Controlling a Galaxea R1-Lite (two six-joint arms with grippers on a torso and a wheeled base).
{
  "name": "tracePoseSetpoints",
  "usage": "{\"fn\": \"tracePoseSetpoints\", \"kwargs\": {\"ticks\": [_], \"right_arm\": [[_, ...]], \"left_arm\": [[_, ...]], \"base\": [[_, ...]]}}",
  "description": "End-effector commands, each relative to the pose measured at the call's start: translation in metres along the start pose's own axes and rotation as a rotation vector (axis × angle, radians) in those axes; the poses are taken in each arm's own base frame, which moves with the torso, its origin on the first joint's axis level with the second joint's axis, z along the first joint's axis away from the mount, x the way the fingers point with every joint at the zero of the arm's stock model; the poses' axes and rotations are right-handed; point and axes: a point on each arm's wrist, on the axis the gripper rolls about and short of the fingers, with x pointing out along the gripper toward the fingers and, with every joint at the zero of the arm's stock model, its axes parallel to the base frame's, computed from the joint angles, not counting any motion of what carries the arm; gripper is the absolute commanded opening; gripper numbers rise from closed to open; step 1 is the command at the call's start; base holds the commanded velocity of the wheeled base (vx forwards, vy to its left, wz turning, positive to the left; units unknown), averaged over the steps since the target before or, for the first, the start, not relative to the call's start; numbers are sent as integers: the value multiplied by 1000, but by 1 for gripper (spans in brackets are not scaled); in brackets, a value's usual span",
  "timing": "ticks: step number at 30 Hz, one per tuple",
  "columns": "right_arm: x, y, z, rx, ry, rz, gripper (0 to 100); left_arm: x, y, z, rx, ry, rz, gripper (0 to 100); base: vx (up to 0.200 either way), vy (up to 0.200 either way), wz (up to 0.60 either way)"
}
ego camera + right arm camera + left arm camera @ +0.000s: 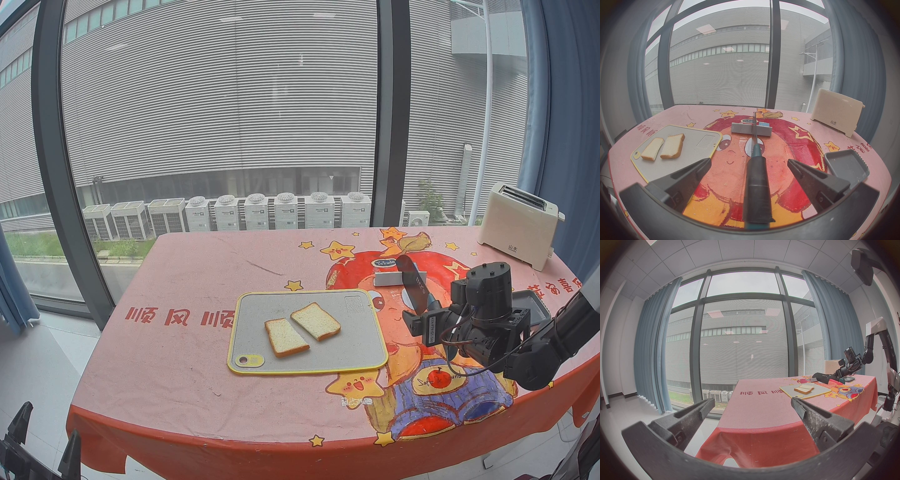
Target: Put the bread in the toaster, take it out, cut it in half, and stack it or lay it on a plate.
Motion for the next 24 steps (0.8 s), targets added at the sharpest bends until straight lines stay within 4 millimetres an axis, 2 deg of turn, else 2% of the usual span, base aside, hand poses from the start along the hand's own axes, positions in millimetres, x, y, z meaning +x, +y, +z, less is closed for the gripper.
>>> {"fn": "tracePoseSetpoints", "kwargs": {"ticks": [1, 17, 24], "right_arm": [[-2, 0, 1, 1, -7, 3, 100], [-8, 1, 6, -6, -27, 12, 100], [-18, 7, 11, -9, -53, 41, 100]], "left_arm": [[1, 0, -5, 0, 11, 0, 100], [1, 0, -5, 0, 11, 0, 100], [1, 0, -5, 0, 11, 0, 100]], "base": [[0, 0, 0], [0, 0, 0], [0, 0, 0]]}}
